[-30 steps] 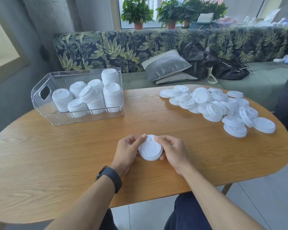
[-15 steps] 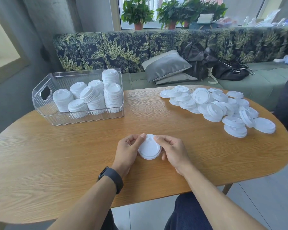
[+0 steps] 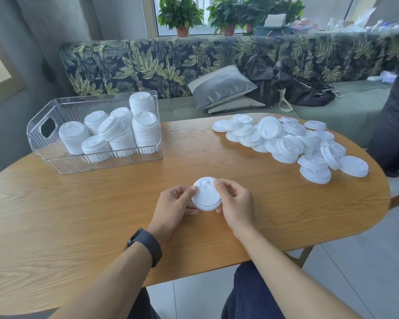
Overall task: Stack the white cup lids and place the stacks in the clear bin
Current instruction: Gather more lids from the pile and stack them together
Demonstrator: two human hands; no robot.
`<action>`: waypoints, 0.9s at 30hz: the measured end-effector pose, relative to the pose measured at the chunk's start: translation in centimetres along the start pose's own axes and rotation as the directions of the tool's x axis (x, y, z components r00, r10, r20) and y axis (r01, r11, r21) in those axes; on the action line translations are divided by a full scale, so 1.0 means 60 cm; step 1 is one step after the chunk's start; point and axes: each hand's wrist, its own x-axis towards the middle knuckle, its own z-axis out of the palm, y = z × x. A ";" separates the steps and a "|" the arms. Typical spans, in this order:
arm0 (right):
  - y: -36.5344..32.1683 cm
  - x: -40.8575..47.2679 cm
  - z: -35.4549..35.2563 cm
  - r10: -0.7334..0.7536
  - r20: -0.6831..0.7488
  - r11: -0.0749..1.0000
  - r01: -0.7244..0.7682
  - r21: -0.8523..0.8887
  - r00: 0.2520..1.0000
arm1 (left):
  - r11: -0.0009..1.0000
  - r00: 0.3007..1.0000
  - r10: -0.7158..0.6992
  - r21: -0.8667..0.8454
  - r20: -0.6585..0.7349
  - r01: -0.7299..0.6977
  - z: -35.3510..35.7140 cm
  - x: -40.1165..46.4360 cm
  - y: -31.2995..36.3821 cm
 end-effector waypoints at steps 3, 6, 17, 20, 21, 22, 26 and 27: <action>0.012 0.004 -0.005 -0.039 -0.051 0.999 0.038 -0.025 0.998 | 0.999 1.000 -0.004 0.050 0.025 0.003 0.009 0.004 0.002; 0.016 0.009 -0.025 -0.069 -0.117 0.997 0.065 -0.039 0.991 | 0.997 0.999 -0.020 0.076 0.033 0.017 0.026 0.012 0.007; 0.017 0.105 -0.211 -0.219 -0.395 0.885 0.011 -0.466 0.892 | 0.998 0.988 -0.052 0.043 0.144 0.046 0.167 0.050 0.013; 0.019 0.127 -0.253 -0.212 -0.456 0.841 -0.076 -0.535 0.864 | 0.998 0.985 -0.060 0.040 0.164 0.054 0.199 0.063 0.012; 0.019 0.134 -0.263 -0.210 -0.472 0.826 -0.103 -0.555 0.856 | 0.998 0.984 -0.064 0.037 0.166 0.058 0.208 0.068 0.013; 0.021 0.142 -0.273 -0.202 -0.485 0.811 -0.133 -0.570 0.851 | 0.997 0.984 -0.068 0.036 0.167 0.063 0.216 0.073 0.014; 0.024 0.168 -0.298 -0.179 -0.509 0.766 -0.205 -0.609 0.842 | 0.997 0.983 -0.079 0.035 0.167 0.074 0.240 0.090 0.017; 0.024 0.173 -0.301 -0.178 -0.510 0.756 -0.214 -0.619 0.842 | 0.997 0.983 -0.077 0.034 0.165 0.073 0.244 0.094 0.018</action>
